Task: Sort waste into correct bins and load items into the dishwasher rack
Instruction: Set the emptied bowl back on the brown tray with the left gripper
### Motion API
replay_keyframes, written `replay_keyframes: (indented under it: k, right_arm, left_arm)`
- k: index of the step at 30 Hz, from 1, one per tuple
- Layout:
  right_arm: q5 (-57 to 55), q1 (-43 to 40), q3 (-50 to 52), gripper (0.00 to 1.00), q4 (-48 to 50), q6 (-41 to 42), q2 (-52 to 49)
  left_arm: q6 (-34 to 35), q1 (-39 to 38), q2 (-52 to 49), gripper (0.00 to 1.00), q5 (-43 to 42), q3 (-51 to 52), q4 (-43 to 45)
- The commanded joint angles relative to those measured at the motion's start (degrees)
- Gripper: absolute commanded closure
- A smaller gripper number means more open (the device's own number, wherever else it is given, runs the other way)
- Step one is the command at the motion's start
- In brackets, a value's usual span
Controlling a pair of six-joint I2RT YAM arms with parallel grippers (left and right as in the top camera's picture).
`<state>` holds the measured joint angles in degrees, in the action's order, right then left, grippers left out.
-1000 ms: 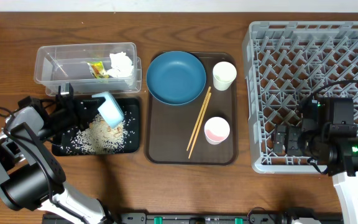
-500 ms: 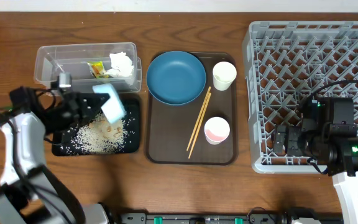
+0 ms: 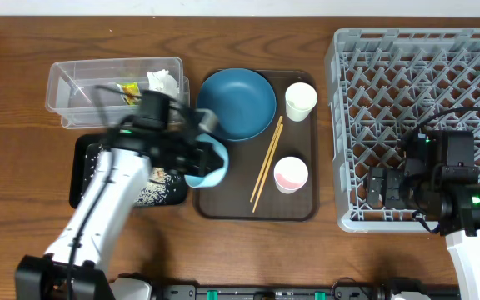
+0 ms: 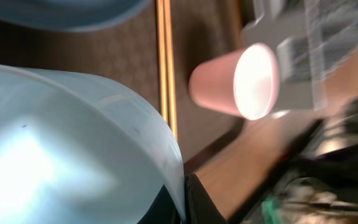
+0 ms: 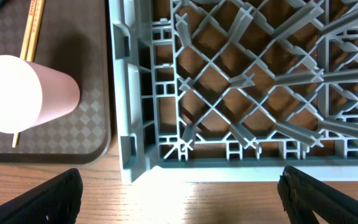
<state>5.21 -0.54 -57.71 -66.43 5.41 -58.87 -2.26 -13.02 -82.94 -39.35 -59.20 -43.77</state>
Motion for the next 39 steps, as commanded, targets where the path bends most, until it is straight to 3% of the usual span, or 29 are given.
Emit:
replay_keyframes:
  k: [1, 5, 21, 27, 34, 39]
  right_arm:
    - [0.20, -0.57, -1.07, 0.01, -0.02, -0.76, 0.09]
    - [0.20, -0.57, -1.07, 0.01, -0.02, -0.76, 0.09]
    - [0.22, -0.57, -1.07, 0.01, -0.02, -0.76, 0.09]
    - [0.22, -0.57, -1.07, 0.01, -0.04, -0.76, 0.09]
    - [0.20, -0.57, -1.07, 0.01, -0.07, -0.76, 0.09]
    - [0.22, -0.57, -1.07, 0.01, -0.02, -0.76, 0.09]
  left_arm:
    - [4.55, -6.99, -0.90, 0.94, 17.73, -0.26, 1.22]
    - [7.76, -13.38, -2.69, 0.94, 25.16, -0.26, 3.61]
    - [11.21, -19.34, -11.21, 0.92, 25.03, -0.26, 11.02]
    - [11.17, -19.47, -11.26, 0.68, 25.07, -0.26, 10.97]
    - [11.21, -19.37, -9.86, 0.63, 25.03, -1.16, 9.97]
    - [11.21, -19.37, -5.29, 0.51, 25.03, -4.26, 8.17]
